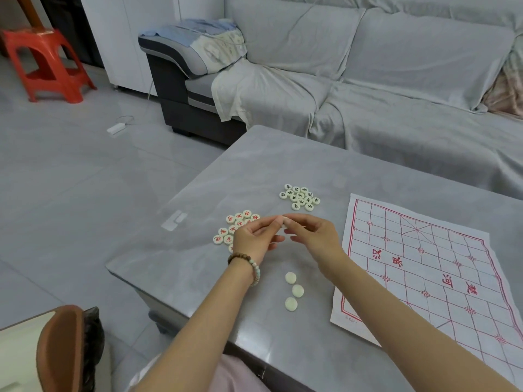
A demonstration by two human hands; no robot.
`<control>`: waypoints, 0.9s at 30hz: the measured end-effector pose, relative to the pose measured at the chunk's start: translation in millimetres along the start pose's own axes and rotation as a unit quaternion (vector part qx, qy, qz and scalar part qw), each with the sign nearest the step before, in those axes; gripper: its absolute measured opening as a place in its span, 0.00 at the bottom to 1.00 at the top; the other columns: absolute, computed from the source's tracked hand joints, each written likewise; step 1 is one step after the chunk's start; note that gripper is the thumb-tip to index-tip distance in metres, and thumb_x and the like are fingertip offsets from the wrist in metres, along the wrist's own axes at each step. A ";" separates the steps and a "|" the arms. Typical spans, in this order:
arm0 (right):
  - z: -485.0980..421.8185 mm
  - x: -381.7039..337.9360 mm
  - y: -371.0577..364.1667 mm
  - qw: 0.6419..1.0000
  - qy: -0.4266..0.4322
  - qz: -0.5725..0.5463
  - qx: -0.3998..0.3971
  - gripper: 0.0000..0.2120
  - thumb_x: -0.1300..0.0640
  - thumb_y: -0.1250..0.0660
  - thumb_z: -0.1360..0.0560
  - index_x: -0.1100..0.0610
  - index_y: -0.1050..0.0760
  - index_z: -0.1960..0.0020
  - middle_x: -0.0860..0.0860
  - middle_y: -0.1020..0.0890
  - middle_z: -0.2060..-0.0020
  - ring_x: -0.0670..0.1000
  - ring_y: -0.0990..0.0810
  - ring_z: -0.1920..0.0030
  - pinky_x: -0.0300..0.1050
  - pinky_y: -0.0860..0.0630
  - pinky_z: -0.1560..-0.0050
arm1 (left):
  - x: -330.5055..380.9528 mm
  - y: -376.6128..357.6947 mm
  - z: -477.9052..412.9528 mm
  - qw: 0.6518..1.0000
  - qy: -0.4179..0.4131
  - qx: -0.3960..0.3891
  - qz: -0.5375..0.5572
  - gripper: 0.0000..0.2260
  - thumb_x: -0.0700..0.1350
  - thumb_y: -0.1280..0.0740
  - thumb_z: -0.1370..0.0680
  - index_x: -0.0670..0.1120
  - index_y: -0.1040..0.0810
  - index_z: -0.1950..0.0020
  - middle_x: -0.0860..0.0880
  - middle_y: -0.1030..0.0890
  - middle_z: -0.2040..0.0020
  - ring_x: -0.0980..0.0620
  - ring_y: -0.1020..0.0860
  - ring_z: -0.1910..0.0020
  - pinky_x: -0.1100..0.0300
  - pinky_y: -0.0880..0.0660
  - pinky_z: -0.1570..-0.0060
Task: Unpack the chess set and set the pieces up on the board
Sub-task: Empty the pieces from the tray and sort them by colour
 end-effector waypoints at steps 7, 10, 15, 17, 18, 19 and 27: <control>-32.9 25.2 49.5 0.994 -0.042 0.031 0.095 0.04 0.62 0.29 0.29 0.59 0.18 0.54 0.50 0.18 0.64 0.45 0.21 0.64 0.29 0.26 0.64 | -18.6 3.3 -18.4 0.999 -0.007 0.030 0.010 0.07 0.38 0.31 0.26 0.41 0.20 0.49 0.47 0.17 0.60 0.53 0.18 0.63 0.63 0.22 0.58; -32.8 29.1 48.3 0.994 -0.021 0.070 0.087 0.03 0.62 0.29 0.28 0.57 0.18 0.55 0.49 0.18 0.63 0.39 0.22 0.66 0.28 0.28 0.63 | -16.9 9.2 -26.5 0.999 -0.018 0.039 0.007 0.07 0.38 0.32 0.26 0.42 0.20 0.48 0.46 0.17 0.59 0.52 0.18 0.61 0.61 0.21 0.54; -18.4 23.9 56.6 0.991 0.002 0.123 0.049 0.03 0.58 0.29 0.28 0.52 0.18 0.56 0.44 0.16 0.59 0.38 0.20 0.60 0.29 0.27 0.57 | 3.6 16.4 -25.4 0.996 -0.076 0.018 -0.038 0.04 0.40 0.30 0.26 0.46 0.20 0.53 0.48 0.17 0.58 0.56 0.18 0.64 0.65 0.21 0.59; -11.2 17.5 63.6 0.987 0.022 0.159 0.026 0.04 0.58 0.29 0.28 0.50 0.18 0.57 0.43 0.16 0.59 0.39 0.20 0.59 0.29 0.26 0.56 | 8.8 10.8 -20.8 0.989 -0.106 -0.014 -0.099 0.05 0.41 0.29 0.27 0.48 0.20 0.53 0.50 0.17 0.59 0.56 0.18 0.61 0.62 0.21 0.57; -6.9 14.4 68.7 0.983 0.032 0.181 0.020 0.04 0.58 0.29 0.28 0.49 0.18 0.58 0.43 0.17 0.59 0.39 0.20 0.60 0.29 0.27 0.56 | 9.6 5.7 -17.6 0.984 -0.120 -0.037 -0.129 0.05 0.42 0.29 0.27 0.50 0.19 0.53 0.51 0.17 0.59 0.57 0.19 0.58 0.61 0.21 0.56; -2.4 11.5 75.0 0.978 0.041 0.204 0.019 0.04 0.58 0.29 0.28 0.49 0.19 0.57 0.42 0.17 0.59 0.39 0.21 0.60 0.29 0.27 0.58 | 8.9 0.4 -14.3 0.978 -0.131 -0.058 -0.154 0.06 0.42 0.29 0.28 0.51 0.19 0.53 0.53 0.17 0.59 0.58 0.19 0.57 0.60 0.21 0.55; 27.9 32.0 90.2 0.938 0.018 0.339 -0.077 0.08 0.55 0.27 0.30 0.47 0.19 0.52 0.41 0.21 0.55 0.39 0.24 0.56 0.26 0.31 0.58 | -1.1 -25.8 1.5 0.939 -0.153 -0.142 -0.274 0.05 0.45 0.28 0.28 0.54 0.20 0.54 0.55 0.17 0.57 0.60 0.20 0.56 0.66 0.25 0.52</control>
Point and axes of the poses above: each hand's wrist, its own z-axis away from the middle knuckle, its own y-axis out of the back of the hand, x = y × z, the point moved 10 cm from there along -z, towards the middle knuckle
